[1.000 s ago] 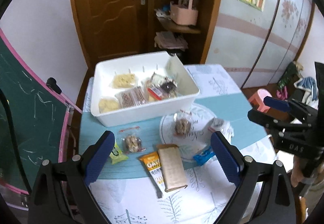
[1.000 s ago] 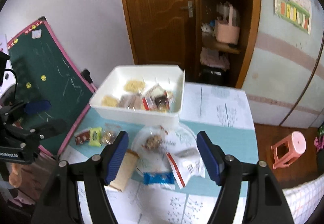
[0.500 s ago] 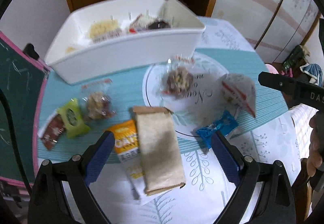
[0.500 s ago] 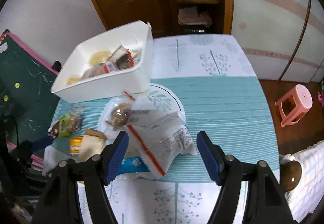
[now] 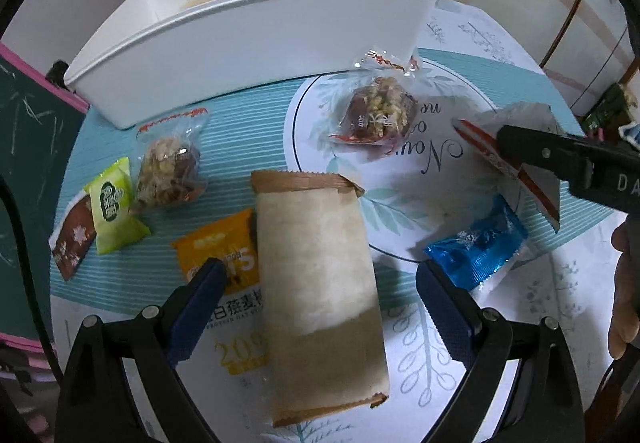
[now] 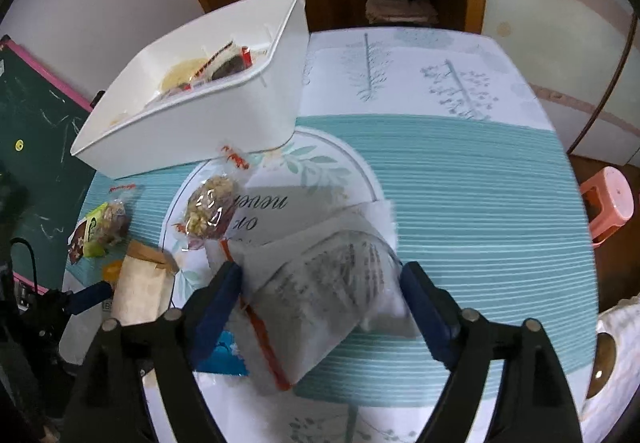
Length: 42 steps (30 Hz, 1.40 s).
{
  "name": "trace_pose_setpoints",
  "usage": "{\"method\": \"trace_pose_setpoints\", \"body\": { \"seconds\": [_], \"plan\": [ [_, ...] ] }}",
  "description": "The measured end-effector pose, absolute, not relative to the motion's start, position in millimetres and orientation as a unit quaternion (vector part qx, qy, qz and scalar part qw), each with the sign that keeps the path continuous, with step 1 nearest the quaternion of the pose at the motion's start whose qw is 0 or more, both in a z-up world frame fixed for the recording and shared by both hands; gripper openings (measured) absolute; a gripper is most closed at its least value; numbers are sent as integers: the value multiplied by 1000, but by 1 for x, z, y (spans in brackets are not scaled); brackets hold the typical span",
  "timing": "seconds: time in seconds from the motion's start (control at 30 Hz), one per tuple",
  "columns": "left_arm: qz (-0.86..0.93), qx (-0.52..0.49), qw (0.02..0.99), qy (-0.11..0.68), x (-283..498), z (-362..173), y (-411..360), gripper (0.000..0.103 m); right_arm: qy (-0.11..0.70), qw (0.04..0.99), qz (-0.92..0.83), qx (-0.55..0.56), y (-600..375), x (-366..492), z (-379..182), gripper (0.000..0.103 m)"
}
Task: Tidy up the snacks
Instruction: 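Grasp the beige paper pack with the left tool while the right tool grasps the white printed bag, then lift both packs over the white tray and open both tools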
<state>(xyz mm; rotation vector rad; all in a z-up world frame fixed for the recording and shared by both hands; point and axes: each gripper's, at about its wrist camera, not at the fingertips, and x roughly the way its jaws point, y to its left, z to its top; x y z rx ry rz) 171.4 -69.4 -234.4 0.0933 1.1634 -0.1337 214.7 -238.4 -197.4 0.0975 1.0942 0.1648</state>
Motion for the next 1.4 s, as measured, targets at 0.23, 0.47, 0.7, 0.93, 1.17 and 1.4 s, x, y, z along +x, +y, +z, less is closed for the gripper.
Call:
{"method": "trace_pose_setpoints", "body": {
  "seconds": [0.23,0.47,0.7,0.93,1.17,1.4],
  "plan": [
    [-48,127,838,528,174,-239,-100,76,506,858,82,38,-236,215,-199,88],
    [-73,92,824,555,182,-238,-104,57,502,859,96,29,-232,208,-198,75],
    [-98,7,820,564,175,-232,-81,56,504,856,115,24,-227,195,-193,64],
    [-100,-30,833,543,160,-206,-52,56,492,861,122,30,-224,179,-181,64],
    [-106,-42,859,500,143,-157,-34,56,460,878,135,12,-210,157,-147,64],
    [-111,-51,876,466,125,-110,-7,56,431,889,153,-6,-189,136,-115,64]
  ]
}}
